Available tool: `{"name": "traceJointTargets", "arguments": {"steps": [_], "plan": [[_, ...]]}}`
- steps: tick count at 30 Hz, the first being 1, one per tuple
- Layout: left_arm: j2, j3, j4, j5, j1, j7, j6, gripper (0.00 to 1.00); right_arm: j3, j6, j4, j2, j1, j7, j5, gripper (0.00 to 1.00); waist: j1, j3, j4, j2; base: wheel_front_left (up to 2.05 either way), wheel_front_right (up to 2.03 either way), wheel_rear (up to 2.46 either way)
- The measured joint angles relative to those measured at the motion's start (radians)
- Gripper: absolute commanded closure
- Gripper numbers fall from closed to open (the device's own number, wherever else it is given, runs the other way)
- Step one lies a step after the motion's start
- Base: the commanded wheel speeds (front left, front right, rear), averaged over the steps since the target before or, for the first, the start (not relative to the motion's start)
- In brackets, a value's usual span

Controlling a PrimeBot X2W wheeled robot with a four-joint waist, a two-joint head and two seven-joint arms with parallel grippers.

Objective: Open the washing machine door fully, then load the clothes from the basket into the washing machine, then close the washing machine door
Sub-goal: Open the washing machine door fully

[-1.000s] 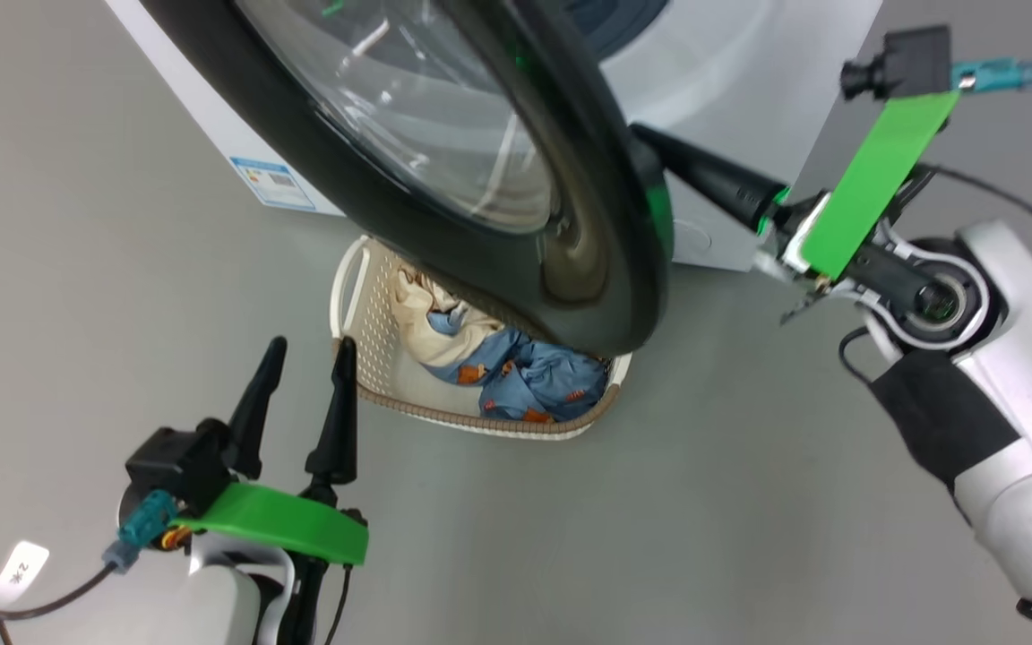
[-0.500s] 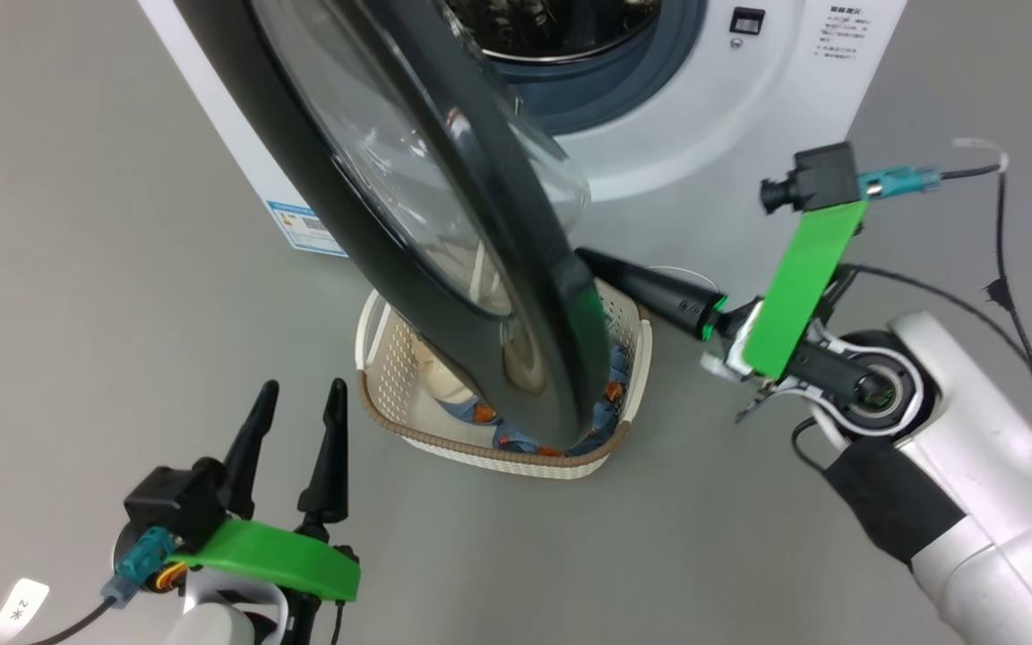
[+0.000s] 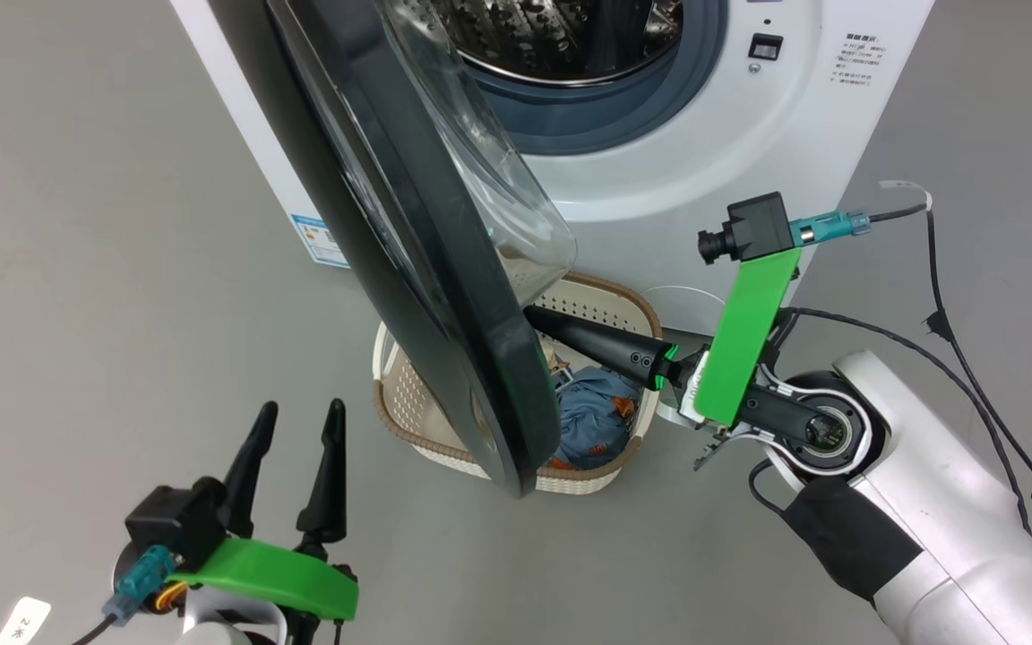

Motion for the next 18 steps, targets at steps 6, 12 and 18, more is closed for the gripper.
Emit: {"name": "traceJointTargets", "arguments": {"steps": [6,12,18], "plan": [[0.0,0.006,0.0,0.006,0.003,0.0,0.0,0.0,0.0,0.0,0.001,0.007,0.0,0.004,0.0,1.0,0.0,-0.005,-0.005,0.0,0.0,0.0,0.0],[0.0,0.014,0.0,0.01,0.003,0.0,0.0,0.0,0.0,0.0,0.002,0.009,0.019,-0.023,-0.013,1.0,0.0,-0.014,-0.022,0.0,0.0,0.0,0.0],[0.009,0.016,0.0,0.01,0.004,0.0,0.0,0.0,-0.001,0.0,0.003,-0.001,0.039,-0.074,-0.023,0.15,0.0,-0.026,-0.05,0.0,0.0,0.0,0.0]]}}
